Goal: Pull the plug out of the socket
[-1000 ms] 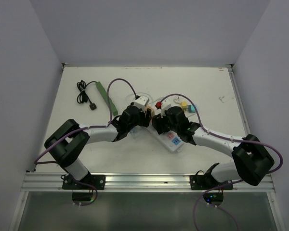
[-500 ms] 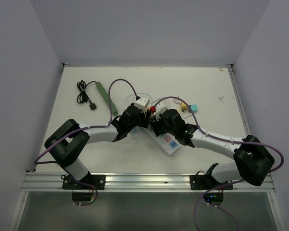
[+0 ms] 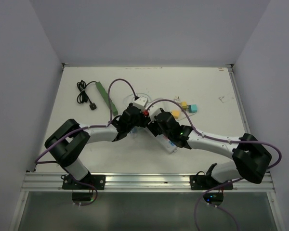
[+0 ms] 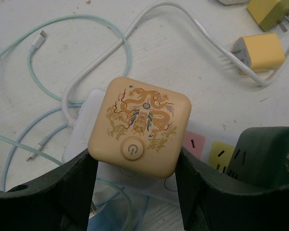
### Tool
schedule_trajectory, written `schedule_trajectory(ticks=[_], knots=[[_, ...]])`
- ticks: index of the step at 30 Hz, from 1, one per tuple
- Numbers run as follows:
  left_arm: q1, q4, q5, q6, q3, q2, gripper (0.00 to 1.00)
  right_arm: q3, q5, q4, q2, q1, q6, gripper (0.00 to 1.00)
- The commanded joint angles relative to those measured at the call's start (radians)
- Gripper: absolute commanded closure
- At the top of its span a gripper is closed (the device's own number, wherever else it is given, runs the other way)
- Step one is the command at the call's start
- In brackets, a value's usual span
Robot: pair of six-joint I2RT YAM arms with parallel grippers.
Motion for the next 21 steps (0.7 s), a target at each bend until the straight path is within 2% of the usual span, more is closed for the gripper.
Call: schedule_trajectory(ticks=[1,3,7,11,16,19,21], knots=[[0.015,-0.053,-0.068,0.006,0.0,0.02,1.0,-0.035,-0.003,0.089,-0.089,-0.034,0.054,0.97],[0.015,-0.055,-0.069,0.006,0.0,0.02,1.0,-0.093,-0.047,0.115,-0.146,-0.071,0.091,0.96],[0.015,-0.055,-0.068,0.004,0.0,0.015,1.0,-0.191,-0.141,0.172,-0.249,-0.224,0.235,0.94],[0.015,-0.055,-0.066,0.003,0.0,0.012,1.0,-0.228,-0.189,0.175,-0.287,-0.352,0.329,0.92],[0.015,-0.059,-0.068,0.003,0.002,0.015,1.0,-0.254,-0.32,0.21,-0.24,-0.575,0.559,0.84],[0.015,-0.061,-0.066,0.001,0.002,0.017,1.0,-0.274,-0.463,0.296,-0.168,-0.674,0.672,0.8],[0.015,-0.061,-0.063,0.001,0.0,0.017,1.0,-0.289,-0.498,0.357,-0.131,-0.7,0.717,0.77]])
